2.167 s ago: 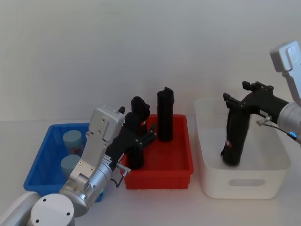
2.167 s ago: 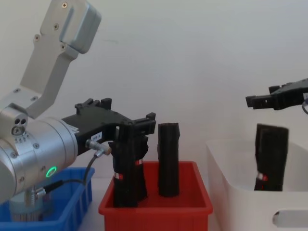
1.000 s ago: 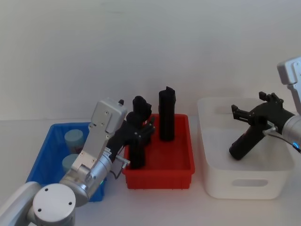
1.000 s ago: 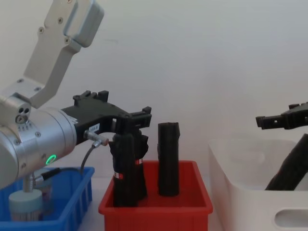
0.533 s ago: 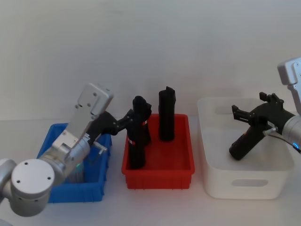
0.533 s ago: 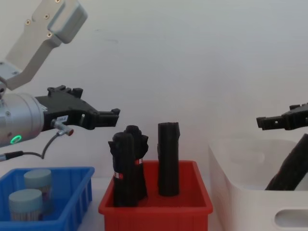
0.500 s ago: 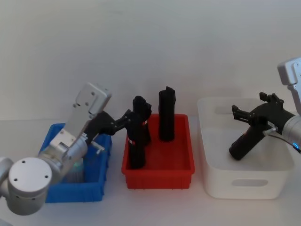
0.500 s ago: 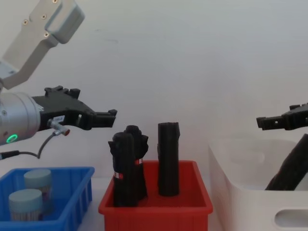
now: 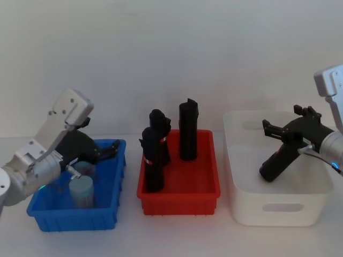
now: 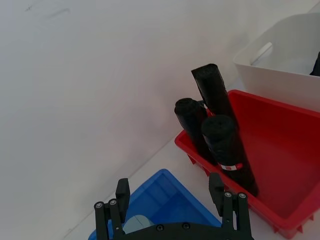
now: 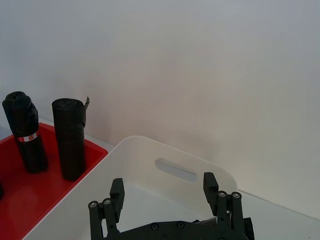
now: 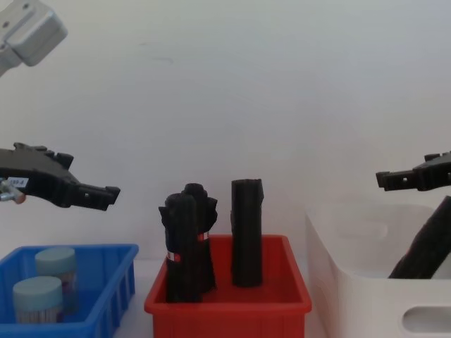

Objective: Pick the cotton swabs from the blue box and place them into the white box.

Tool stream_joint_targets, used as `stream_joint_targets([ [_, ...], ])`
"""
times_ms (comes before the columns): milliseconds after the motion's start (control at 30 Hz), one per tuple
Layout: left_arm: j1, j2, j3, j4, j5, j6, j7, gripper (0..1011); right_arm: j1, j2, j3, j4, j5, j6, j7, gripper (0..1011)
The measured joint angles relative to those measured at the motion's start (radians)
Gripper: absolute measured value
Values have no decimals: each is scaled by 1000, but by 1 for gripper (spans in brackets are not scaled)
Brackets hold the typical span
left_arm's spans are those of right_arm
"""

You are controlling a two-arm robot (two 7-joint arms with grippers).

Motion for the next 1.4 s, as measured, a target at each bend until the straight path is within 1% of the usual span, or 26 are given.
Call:
stream_joint_targets([
  [100, 5, 19, -12, -4, -15, 18, -41, 1004, 0, 0, 0, 0, 0, 0, 0, 1002],
  [200, 14, 44, -25, -6, -41, 37, -95, 1004, 0, 0, 0, 0, 0, 0, 0, 1002],
  [300, 21, 57, -33, -4, -57, 46, -129, 1004, 0, 0, 0, 0, 0, 0, 0, 1002],
  [400, 27, 65, -36, 4, -71, 54, -154, 1004, 0, 0, 0, 0, 0, 0, 0, 1002],
  [567, 32, 71, -38, 18, -85, 64, -178, 1004, 0, 0, 0, 0, 0, 0, 0, 1002],
  [833, 39, 75, -39, 39, -99, 67, -183, 1004, 0, 0, 0, 0, 0, 0, 0, 1002],
  [1400, 51, 68, -37, 87, -115, 63, -120, 1004, 0, 0, 0, 0, 0, 0, 0, 1002],
])
